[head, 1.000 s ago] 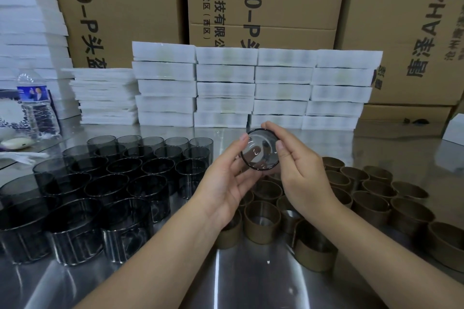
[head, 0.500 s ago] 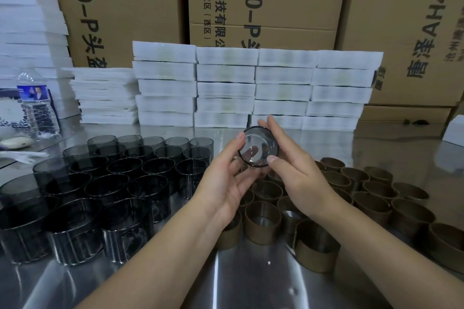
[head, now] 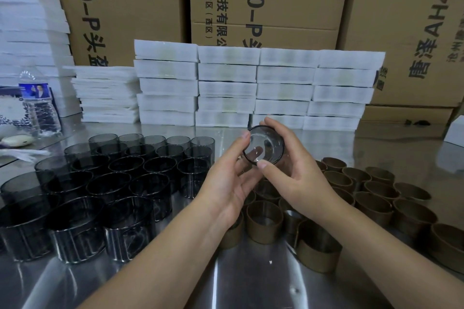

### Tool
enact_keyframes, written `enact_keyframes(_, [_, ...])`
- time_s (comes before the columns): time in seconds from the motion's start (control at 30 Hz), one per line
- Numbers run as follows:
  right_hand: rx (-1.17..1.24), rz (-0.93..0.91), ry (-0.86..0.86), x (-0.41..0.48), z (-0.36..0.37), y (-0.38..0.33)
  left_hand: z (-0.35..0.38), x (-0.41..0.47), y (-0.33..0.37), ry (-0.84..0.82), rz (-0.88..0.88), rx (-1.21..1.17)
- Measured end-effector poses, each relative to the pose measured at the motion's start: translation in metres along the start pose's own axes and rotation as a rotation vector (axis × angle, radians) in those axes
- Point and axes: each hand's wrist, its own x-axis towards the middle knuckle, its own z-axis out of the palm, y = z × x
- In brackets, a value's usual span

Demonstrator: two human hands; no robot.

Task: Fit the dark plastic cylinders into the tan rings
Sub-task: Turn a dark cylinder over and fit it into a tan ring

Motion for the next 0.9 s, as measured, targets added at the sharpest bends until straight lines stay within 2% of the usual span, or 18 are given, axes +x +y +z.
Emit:
enact_keyframes(0.43, [0.038,0.022,0.145,0.0032,-0.002,-0.0018,-0.0017,-0.0007,-0.0014,-0.066,0.01,0.136])
enact_keyframes(0.63, [0.031,0.059,0.272,0.003,-0.0028,-0.0007,0.0002,-0.0016,-0.0049,-0.067,-0.044,0.126])
enact_keyframes(0.9, [0.07,0.127,0.35,0.005,-0.005,-0.0041,0.002,-0.0022,-0.005,-0.053,-0.079,0.179])
